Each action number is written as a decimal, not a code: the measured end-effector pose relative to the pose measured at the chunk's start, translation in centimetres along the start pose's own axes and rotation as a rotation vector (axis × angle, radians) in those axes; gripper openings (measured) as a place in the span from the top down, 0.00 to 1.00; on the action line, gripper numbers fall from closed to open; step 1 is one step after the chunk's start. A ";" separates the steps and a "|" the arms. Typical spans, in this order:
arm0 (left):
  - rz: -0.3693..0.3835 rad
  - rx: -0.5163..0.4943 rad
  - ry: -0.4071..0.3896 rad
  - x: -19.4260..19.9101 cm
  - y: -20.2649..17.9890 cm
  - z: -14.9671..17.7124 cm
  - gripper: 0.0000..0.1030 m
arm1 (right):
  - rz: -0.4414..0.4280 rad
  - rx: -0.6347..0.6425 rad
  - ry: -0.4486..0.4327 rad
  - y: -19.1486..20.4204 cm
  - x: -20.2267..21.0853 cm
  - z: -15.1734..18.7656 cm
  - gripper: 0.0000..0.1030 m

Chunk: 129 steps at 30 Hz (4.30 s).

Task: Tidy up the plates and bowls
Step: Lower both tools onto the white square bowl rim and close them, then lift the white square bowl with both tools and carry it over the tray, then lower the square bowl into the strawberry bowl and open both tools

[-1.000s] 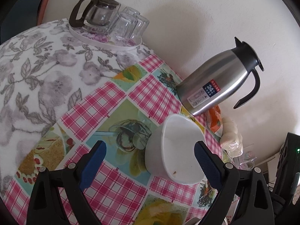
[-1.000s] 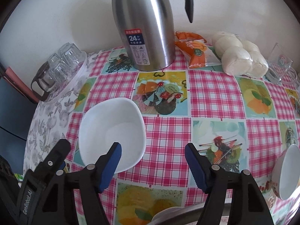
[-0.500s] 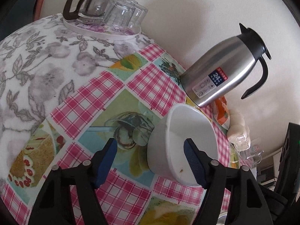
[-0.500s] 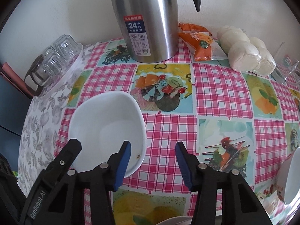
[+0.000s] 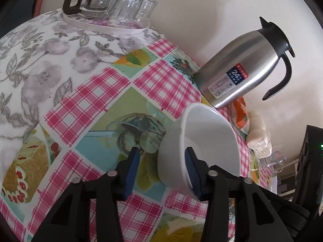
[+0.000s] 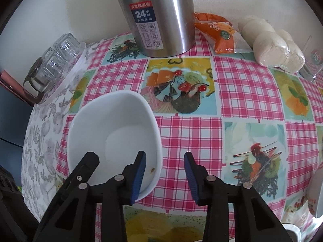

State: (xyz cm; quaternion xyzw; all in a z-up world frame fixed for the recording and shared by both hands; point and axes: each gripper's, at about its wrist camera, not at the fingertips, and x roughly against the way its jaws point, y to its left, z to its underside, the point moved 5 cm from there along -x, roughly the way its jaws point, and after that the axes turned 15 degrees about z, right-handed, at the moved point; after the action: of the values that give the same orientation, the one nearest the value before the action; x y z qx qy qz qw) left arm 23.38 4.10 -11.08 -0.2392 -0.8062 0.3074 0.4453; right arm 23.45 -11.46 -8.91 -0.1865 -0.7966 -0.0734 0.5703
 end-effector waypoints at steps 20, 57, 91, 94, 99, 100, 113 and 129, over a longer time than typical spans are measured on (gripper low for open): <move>-0.007 -0.057 0.054 1.4 -2.0 0.5 0.87 | -0.061 -0.043 0.004 -0.5 1.8 1.6 0.86; 0.107 -0.393 0.007 10.9 -20.5 5.8 0.87 | -0.156 -0.216 -0.224 -14.1 18.2 5.5 0.86; 0.112 -0.515 0.068 13.3 -25.0 12.8 0.87 | -0.245 -0.364 -0.306 -22.0 19.7 14.0 0.86; 0.102 -0.512 0.070 13.5 -24.6 13.1 0.87 | -0.254 -0.357 -0.295 -21.8 19.5 14.3 0.86; 0.090 -0.504 0.079 13.5 -23.9 13.8 0.87 | -0.269 -0.358 -0.276 -21.8 18.8 14.9 0.86; 0.085 -0.502 0.082 13.5 -23.7 13.9 0.87 | -0.270 -0.357 -0.272 -21.8 18.7 15.1 0.86; 0.021 -0.470 0.114 13.0 -21.8 14.7 0.87 | -0.217 -0.287 -0.229 -20.3 17.4 16.1 0.85; -0.019 -0.423 0.194 10.9 -19.7 15.5 0.87 | -0.165 -0.246 -0.129 -19.5 14.6 16.9 0.85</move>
State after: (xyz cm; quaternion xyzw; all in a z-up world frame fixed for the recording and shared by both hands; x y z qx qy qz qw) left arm 2.40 -6.83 2.73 -0.3478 -0.8083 0.1031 0.4636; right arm -2.92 -20.70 0.87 -0.1933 -0.8293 -0.2047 0.4828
